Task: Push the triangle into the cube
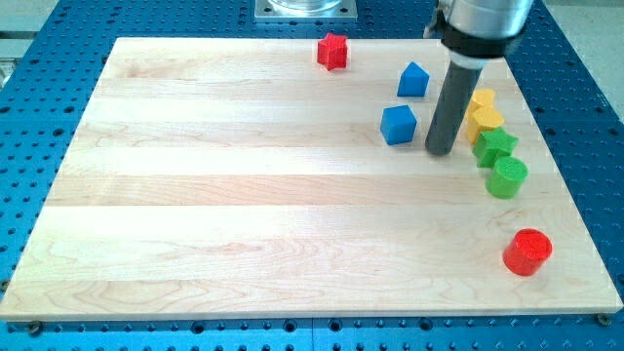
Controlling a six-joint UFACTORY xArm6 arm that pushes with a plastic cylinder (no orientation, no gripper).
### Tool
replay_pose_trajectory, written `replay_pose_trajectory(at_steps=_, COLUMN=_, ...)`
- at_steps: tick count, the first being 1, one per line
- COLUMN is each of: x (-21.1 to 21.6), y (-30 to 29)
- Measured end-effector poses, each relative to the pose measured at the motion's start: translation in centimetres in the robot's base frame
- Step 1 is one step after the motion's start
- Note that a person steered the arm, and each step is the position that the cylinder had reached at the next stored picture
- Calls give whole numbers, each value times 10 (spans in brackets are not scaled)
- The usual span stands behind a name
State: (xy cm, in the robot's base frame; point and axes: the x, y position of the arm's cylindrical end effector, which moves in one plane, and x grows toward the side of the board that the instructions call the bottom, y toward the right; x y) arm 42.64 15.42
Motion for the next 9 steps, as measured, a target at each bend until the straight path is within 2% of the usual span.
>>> replay_pose_trajectory(at_steps=1, x=-49, y=-54)
replay_pose_trajectory(at_steps=2, x=-119, y=-101)
replay_pose_trajectory(at_steps=3, x=-110, y=-106)
replay_pose_trajectory(at_steps=4, x=-84, y=-83)
replay_pose_trajectory(at_steps=5, x=-86, y=-4)
replay_pose_trajectory(at_steps=6, x=-123, y=-25)
replay_pose_trajectory(at_steps=7, x=-144, y=-77)
replay_pose_trajectory(at_steps=8, x=-118, y=1)
replay_pose_trajectory(at_steps=9, x=-139, y=36)
